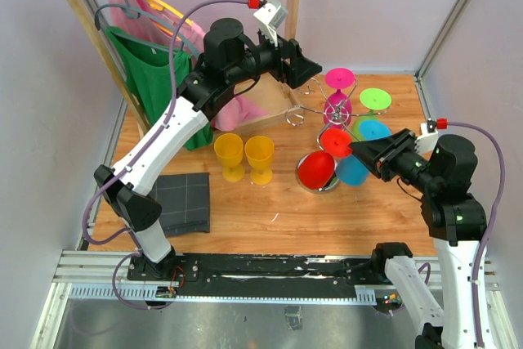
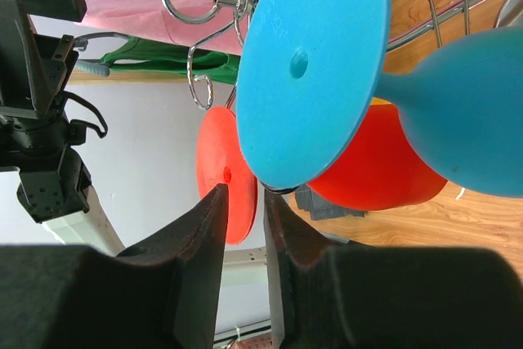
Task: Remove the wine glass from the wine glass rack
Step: Pick up the wine glass from the wine rack.
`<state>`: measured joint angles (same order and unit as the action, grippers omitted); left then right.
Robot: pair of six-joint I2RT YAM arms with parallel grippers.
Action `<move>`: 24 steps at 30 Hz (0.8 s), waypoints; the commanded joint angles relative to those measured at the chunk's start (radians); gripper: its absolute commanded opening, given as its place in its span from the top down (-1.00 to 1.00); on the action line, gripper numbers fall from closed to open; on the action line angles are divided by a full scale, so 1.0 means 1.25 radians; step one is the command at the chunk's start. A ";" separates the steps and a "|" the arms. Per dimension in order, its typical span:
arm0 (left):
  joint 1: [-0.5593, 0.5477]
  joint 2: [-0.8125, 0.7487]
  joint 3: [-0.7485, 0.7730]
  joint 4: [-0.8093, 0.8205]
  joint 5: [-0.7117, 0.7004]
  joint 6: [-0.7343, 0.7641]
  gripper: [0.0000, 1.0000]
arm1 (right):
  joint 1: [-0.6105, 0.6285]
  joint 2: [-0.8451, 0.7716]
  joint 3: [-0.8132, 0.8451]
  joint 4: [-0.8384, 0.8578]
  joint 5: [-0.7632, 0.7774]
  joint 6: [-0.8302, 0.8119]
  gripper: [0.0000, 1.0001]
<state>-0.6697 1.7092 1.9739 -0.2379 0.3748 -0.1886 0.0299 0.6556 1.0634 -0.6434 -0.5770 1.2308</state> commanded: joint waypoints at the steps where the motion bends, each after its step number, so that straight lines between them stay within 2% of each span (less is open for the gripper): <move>1: -0.010 0.007 0.026 0.007 -0.006 0.001 -0.75 | -0.002 -0.002 -0.011 0.030 -0.013 0.004 0.53; 13: -0.012 0.010 0.028 0.007 -0.004 0.004 -0.75 | -0.002 0.000 -0.009 0.031 -0.015 0.002 0.98; 24: -0.013 0.012 0.030 0.007 -0.002 0.008 -0.79 | -0.002 0.008 0.009 0.032 -0.024 0.003 0.99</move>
<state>-0.6716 1.7149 1.9785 -0.2382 0.3748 -0.1875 0.0299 0.6598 1.0554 -0.6167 -0.5846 1.2350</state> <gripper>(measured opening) 0.892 0.017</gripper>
